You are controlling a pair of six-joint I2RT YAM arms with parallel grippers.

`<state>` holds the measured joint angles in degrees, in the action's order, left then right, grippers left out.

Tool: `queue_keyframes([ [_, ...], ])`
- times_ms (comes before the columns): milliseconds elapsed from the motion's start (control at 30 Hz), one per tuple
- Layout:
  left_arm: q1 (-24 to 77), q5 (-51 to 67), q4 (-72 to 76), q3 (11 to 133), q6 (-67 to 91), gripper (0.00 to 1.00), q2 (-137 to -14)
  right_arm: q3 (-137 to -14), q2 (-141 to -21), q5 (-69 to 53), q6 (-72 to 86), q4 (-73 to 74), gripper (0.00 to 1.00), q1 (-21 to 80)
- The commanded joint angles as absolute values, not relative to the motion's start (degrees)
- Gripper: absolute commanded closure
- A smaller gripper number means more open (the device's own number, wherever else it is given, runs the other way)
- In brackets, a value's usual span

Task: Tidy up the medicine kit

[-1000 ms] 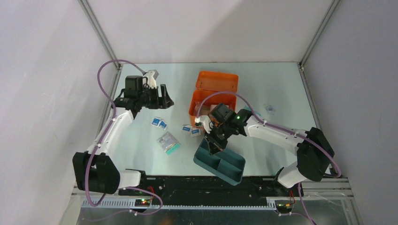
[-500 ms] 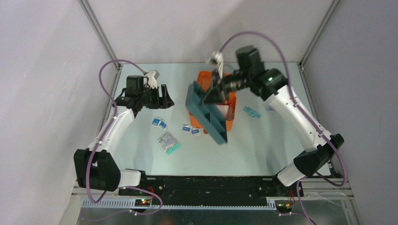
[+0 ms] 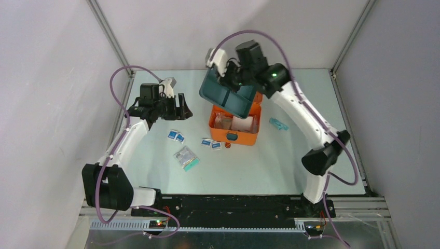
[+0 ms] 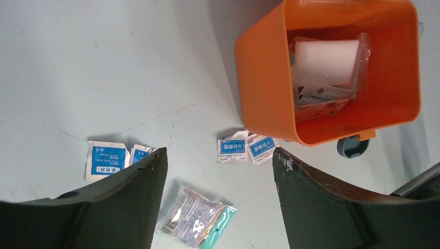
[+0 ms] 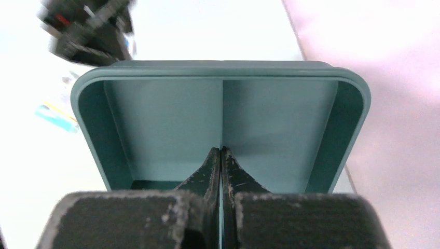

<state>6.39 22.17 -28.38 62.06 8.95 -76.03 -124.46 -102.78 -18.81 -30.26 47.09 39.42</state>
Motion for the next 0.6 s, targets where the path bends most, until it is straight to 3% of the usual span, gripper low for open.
queue_keyframes([
  [0, 5.96, 22.81, -27.22, 63.14, 7.51, 0.21, -74.47, -129.93, -109.5, -4.04, -43.9, 57.01, 1.0, 41.59],
  [233, 5.91, 23.87, -27.24, 63.17, 7.09, 0.21, -73.89, -133.6, -116.71, -1.72, -50.08, 62.57, 1.0, 41.99],
  [400, 5.89, 24.01, -27.21, 62.73, 6.63, 0.21, -73.66, -142.61, -122.35, -1.94, -50.37, 69.66, 1.0, 41.52],
  [567, 5.94, 23.97, -27.22, 62.6, 6.5, 0.21, -73.12, -141.54, -123.66, -6.1, -48.6, 71.98, 1.0, 41.25],
])
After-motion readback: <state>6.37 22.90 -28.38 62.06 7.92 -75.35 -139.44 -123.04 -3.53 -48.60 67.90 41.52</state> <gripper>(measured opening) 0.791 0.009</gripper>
